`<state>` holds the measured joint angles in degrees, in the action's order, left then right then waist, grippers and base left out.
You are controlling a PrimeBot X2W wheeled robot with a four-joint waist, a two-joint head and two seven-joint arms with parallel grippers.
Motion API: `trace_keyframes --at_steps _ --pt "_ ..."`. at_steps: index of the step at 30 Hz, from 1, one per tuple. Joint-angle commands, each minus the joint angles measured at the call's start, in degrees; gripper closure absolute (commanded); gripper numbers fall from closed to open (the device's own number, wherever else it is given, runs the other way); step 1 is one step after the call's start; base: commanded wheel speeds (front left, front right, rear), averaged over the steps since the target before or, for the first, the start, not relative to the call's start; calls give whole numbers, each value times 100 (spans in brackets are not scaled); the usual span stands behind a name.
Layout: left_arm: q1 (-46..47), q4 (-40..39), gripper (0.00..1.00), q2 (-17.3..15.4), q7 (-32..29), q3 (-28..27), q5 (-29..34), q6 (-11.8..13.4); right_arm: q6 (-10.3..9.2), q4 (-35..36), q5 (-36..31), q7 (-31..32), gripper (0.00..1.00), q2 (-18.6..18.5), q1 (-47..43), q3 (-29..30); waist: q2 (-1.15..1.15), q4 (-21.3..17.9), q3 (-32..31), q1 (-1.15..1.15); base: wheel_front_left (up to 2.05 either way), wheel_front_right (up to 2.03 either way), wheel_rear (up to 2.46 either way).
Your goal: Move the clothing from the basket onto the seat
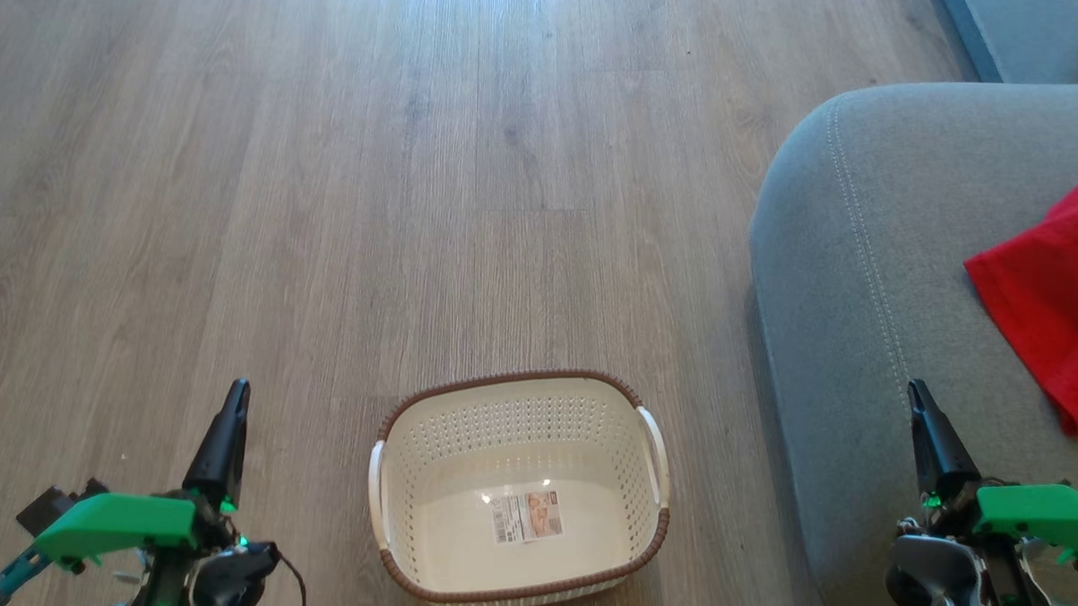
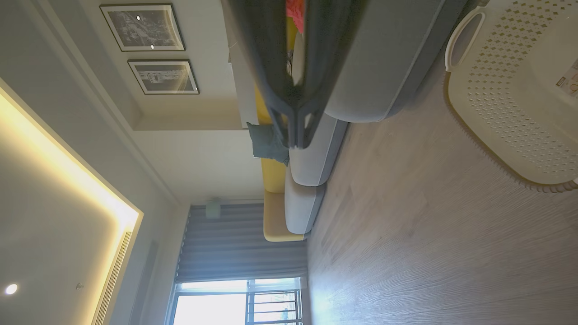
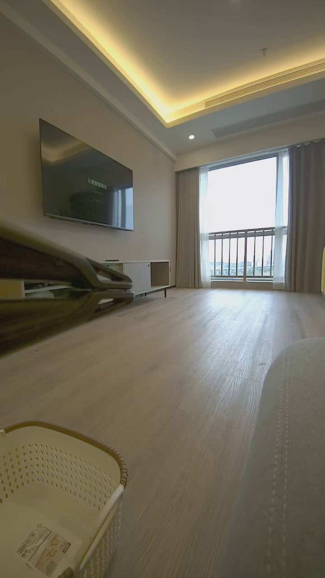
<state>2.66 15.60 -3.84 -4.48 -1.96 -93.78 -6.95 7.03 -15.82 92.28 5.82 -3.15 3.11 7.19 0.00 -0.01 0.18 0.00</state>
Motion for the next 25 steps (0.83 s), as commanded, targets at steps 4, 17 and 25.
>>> trace_keyframes --at_steps 4,17,25 --pt "335 -165 100 -60 -28 -240 -19 -54 46 181 10 46 100 5 305 -93 0 1 0 0 0 0 0" --pt "337 -163 100 -39 -51 -269 5 -54 46 181 6 50 100 8 305 -88 0 1 0 0 0 0 0" --pt "338 -162 100 -26 -65 -287 20 -54 46 180 3 53 100 11 306 -85 0 1 0 0 0 0 0"
